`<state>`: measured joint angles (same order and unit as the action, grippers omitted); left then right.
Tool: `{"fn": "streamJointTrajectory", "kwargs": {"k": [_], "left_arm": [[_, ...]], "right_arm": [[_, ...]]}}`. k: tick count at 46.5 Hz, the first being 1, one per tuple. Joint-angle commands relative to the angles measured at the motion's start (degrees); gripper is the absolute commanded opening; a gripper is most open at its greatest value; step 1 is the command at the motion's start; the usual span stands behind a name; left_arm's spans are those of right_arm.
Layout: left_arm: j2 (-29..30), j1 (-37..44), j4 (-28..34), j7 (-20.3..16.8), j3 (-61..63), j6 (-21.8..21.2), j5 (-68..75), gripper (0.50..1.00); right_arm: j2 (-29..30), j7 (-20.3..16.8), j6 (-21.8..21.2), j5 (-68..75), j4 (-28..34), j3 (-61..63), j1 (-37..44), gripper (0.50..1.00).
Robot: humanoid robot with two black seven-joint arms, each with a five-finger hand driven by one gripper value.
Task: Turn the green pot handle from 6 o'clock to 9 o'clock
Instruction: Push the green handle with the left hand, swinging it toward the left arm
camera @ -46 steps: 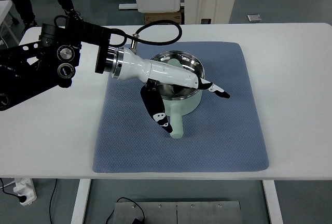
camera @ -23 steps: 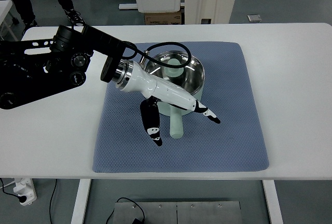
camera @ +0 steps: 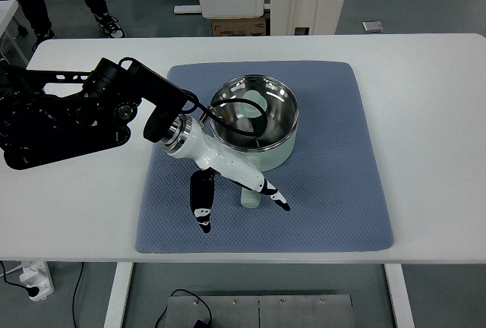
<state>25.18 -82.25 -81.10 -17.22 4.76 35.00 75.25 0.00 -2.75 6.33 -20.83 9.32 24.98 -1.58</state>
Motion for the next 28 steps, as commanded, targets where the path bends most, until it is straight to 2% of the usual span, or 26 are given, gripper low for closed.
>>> {"fn": "streamJointTrajectory", "kwargs": {"k": [1,17,28], "left_arm": [[-0.22,0.07,0.24,-0.09,0.16,0.0,0.78,1.0],[0.13,-0.72,0.24,-0.18,1.13,0.0,2.62,1.0],[1.18,-2.3,0.15,-1.67,3.94,0.0,5.26,1.0]], "right_arm": [[0.0,-0.06,0.0,0.0,0.0,-0.02,0.0,1.0],[0.0,-0.06,0.0,0.0,0.0,-0.02,0.0,1.0],[0.0,-0.06,0.0,0.0,0.0,-0.02,0.0,1.0]]}}
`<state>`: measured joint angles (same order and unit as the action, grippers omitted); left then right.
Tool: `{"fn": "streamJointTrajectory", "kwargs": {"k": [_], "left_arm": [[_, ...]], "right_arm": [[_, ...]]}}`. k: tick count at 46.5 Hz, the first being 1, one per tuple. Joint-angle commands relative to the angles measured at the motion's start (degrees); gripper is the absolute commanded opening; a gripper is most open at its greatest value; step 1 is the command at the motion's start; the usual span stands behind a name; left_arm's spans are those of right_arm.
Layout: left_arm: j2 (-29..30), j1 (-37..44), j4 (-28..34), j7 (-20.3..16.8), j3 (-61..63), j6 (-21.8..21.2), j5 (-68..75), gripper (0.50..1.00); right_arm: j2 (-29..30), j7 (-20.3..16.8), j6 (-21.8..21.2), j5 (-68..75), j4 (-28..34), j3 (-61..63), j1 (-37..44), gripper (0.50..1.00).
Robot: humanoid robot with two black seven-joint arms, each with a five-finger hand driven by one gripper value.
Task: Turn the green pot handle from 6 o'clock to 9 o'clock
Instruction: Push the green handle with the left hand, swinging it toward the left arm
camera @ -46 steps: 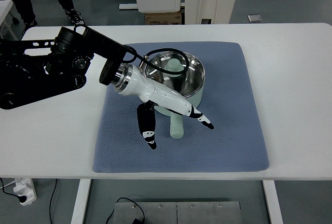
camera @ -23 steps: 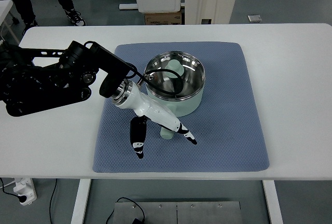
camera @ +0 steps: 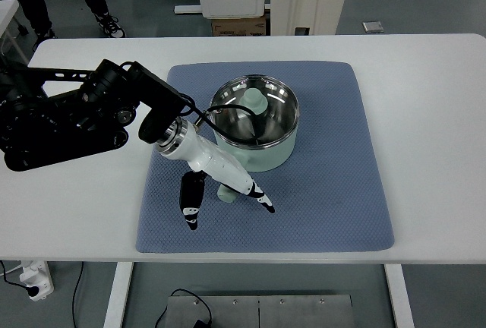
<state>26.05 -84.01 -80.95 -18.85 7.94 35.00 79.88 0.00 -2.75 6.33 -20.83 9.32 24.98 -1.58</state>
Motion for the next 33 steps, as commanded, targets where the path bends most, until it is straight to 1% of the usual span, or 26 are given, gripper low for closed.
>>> {"fn": "streamJointTrajectory", "kwargs": {"k": [1,14,21,33], "left_arm": [[0.49,-0.72,0.0,-0.05,1.02,0.0,0.89,1.0],[2.16,-2.12,0.62,-0.05,2.61,0.0,5.9,1.0],[2.51,-2.83,3.08,0.13,2.61,0.0,7.57,1.0],[4.18,-3.8,4.48,0.48,4.71,0.0,10.29,1.0]], "right_arm": [[0.0,0.03,0.0,0.0,0.0,-0.02,0.0,1.0],[0.0,-0.06,0.0,0.0,0.0,-0.02,0.0,1.0],[0.0,-0.06,0.0,0.0,0.0,-0.02,0.0,1.0],[0.0,0.03,0.0,0.0,0.0,-0.02,0.0,1.0]]}}
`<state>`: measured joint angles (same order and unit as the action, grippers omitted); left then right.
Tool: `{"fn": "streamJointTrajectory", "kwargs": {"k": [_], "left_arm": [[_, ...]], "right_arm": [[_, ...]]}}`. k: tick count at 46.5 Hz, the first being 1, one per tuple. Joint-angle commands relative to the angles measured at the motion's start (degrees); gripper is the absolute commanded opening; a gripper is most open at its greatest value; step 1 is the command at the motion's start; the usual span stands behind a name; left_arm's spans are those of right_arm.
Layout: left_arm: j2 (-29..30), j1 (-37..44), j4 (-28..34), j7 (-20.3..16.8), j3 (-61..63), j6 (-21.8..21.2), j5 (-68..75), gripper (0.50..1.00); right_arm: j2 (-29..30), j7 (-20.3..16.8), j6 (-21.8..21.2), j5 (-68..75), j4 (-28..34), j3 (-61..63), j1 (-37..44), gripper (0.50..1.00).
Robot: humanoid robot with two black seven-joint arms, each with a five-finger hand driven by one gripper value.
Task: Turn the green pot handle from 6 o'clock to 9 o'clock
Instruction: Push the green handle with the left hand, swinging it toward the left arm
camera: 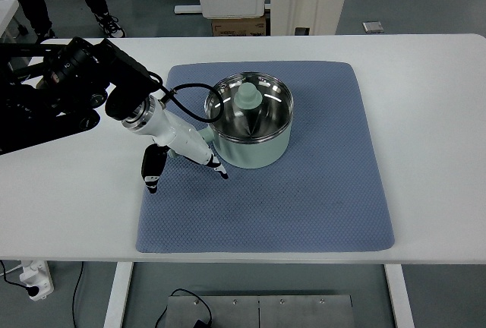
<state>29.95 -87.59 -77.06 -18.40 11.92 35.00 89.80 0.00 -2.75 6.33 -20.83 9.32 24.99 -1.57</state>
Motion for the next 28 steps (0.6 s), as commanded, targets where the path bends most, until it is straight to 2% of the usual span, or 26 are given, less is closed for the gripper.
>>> {"fn": "streamJointTrajectory", "kwargs": {"k": [1,9,28], "left_arm": [[0.28,-0.21,0.77,0.03,0.83,0.0,0.38,1.0],[0.55,-0.74,1.12,0.3,1.18,0.0,0.64,1.0],[-0.15,-0.91,7.36,0.74,1.62,0.0,3.02,1.0]], "right_arm": [[0.0,0.03,0.0,0.0,0.0,0.05,-0.01,1.0],[0.0,0.03,0.0,0.0,0.0,-0.03,-0.01,1.0],[0.0,0.03,0.0,0.0,0.0,0.05,-0.01,1.0]]}}
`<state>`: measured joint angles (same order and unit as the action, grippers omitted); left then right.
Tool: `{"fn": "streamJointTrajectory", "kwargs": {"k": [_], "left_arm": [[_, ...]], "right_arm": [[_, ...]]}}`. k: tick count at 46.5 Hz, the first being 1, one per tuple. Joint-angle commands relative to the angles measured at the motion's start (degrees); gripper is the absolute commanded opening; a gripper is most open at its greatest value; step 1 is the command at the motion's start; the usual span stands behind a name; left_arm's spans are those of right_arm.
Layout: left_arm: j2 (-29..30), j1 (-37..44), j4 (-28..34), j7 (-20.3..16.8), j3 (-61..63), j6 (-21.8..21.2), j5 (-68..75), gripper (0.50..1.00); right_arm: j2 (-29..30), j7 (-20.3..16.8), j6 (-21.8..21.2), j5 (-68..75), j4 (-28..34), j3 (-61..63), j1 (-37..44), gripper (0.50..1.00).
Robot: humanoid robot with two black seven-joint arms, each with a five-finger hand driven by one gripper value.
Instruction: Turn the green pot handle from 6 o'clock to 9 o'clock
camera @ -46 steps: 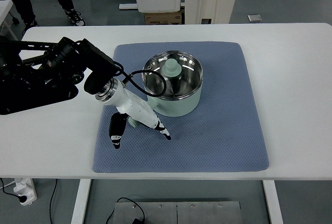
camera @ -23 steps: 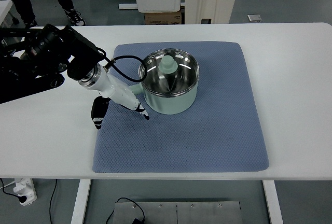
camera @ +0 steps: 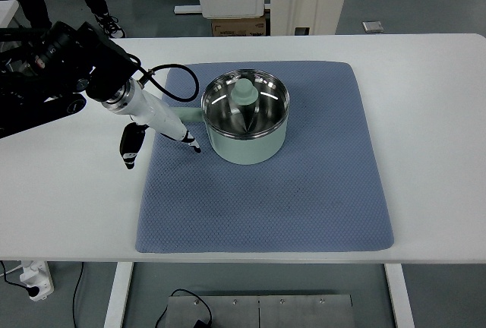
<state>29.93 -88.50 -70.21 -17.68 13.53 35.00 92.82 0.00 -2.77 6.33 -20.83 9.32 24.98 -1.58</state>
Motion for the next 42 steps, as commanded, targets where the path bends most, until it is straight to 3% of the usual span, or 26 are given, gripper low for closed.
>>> {"fn": "streamJointTrajectory", "kwargs": {"k": [1,15,22,31,42], "left_arm": [[-0.13,0.0,0.69,0.1,0.01,0.0,-0.01,1.0],[-0.13,0.0,0.95,0.02,0.1,0.0,0.25,1.0],[0.92,-0.09,-3.88,-0.68,-0.08,0.0,-1.15,1.0],[2.77,-0.53,-11.09,-0.77,-1.31,0.0,-14.77,1.0],[2.51,0.52,-11.35,-0.69,-7.81,0.0,-32.86,1.0]], "right_arm": [[0.0,0.05,0.0,0.0,0.0,-0.02,0.0,1.0],[0.0,0.05,0.0,0.0,0.0,-0.02,-0.08,1.0],[0.0,0.05,0.0,0.0,0.0,-0.02,0.0,1.0],[0.0,-0.04,0.0,0.0,0.0,0.07,0.0,1.0],[0.0,-0.04,0.0,0.0,0.0,-0.02,0.0,1.0]]}}
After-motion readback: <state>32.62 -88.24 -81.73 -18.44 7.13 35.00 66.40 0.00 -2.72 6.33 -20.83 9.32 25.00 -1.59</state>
